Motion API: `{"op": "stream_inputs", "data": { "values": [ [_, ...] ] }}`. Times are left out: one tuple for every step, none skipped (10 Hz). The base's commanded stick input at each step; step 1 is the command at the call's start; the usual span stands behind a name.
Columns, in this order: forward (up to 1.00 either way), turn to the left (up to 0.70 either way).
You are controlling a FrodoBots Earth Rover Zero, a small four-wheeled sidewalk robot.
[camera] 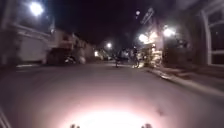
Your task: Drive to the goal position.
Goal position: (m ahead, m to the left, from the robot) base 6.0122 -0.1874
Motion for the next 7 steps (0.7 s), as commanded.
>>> {"op": "stream_inputs", "data": {
  "values": [
    [1.00, 0.00],
    [1.00, 0.00],
    [1.00, 0.00],
    [1.00, 0.05],
    [1.00, 0.33],
    [1.00, 0.25],
    [1.00, 0.06]
  ]
}}
